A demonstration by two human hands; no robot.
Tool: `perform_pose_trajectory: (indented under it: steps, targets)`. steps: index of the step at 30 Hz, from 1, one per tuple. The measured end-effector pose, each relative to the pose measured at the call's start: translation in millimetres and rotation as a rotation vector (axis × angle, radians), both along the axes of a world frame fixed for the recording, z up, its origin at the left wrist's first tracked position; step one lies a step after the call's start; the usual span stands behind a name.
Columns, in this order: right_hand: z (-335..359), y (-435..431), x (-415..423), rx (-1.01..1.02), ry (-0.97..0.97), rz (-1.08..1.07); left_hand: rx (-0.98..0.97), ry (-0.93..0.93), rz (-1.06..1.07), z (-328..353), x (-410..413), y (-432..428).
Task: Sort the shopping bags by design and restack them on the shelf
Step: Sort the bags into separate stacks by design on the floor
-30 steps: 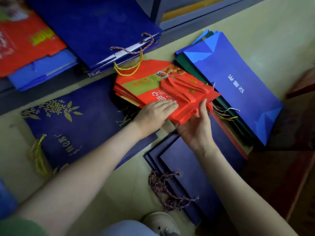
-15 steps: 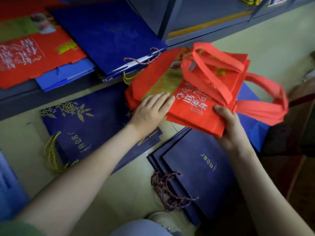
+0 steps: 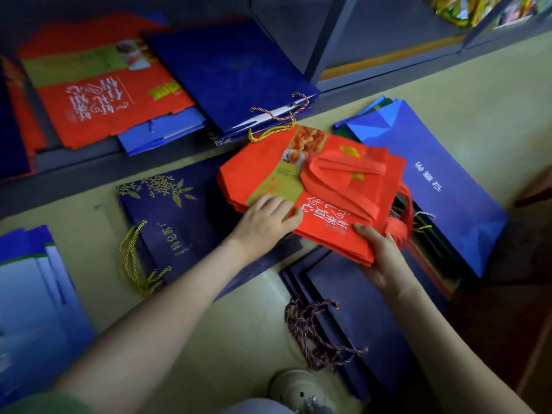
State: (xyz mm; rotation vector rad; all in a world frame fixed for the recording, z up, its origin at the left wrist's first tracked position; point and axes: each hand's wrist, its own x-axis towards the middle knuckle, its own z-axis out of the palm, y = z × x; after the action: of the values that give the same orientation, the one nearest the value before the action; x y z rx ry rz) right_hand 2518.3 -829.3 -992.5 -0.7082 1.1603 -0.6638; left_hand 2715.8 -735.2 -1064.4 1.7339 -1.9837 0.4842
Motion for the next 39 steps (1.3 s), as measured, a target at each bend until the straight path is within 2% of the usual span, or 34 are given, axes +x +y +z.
perform_pose_trajectory:
  steps: [3, 5, 9, 12, 14, 18, 20, 23, 26, 28, 32, 36, 39]
  targets:
    - [8.8, -13.5, -9.3, -0.063, -0.054, -0.006, -0.009, 0.007, 0.013, 4.7, -9.1, -22.7]
    - [7.5, -25.4, -14.1, -0.081, -0.076, -0.032, 0.069, 0.001, 0.027, 5.0, -14.5, -37.9]
    - [-16.9, -53.6, -18.1, -0.041, -0.097, -0.135, 0.417, 0.01, 0.164, 11.9, -21.3, -59.3]
    - [-38.1, -77.2, -7.7, 0.075, -0.053, -0.112, 0.611, 0.048, 0.24, -0.5, -19.8, -68.2]
    - [-51.7, -86.3, 0.1, 0.15, 0.092, -0.028, 0.654, 0.056, 0.265, -10.3, -17.1, -65.7]
    - [-84.8, -86.8, -6.0, 0.224, 0.558, 0.126, 0.737, 0.067, 0.325, -22.8, -8.7, -49.7]
    - [-94.6, -84.2, -12.5, 0.081, 0.842, 0.228, 0.75, 0.072, 0.348, -26.2, -4.8, -43.1]
    - [-92.8, -68.6, -6.0, -0.276, 1.182, 0.417, 0.743, 0.078, 0.369, -30.5, -1.4, -35.9]
    - [-79.2, -42.9, 21.7, -0.837, 1.399, 0.478, 0.729, 0.118, 0.403, -25.2, 4.9, -29.3]
    - [-69.8, -33.8, 46.1, -1.043, 1.467, 0.489, 0.694, 0.147, 0.461, -15.8, 15.8, -23.4]
    - [-56.8, -27.1, 91.5, -1.306, 1.425, 0.537, 0.58, 0.129, 0.617, -0.2, 54.6, -1.6]
    - [-49.4, -16.4, 150.5, -1.666, 1.159, 0.71, 0.42, 0.001, 0.785, 12.9, 111.2, 22.1]
    - [-48.8, -12.1, 198.5, -1.822, 0.999, 0.878, 0.393, -0.057, 0.927, 25.3, 151.4, 42.9]
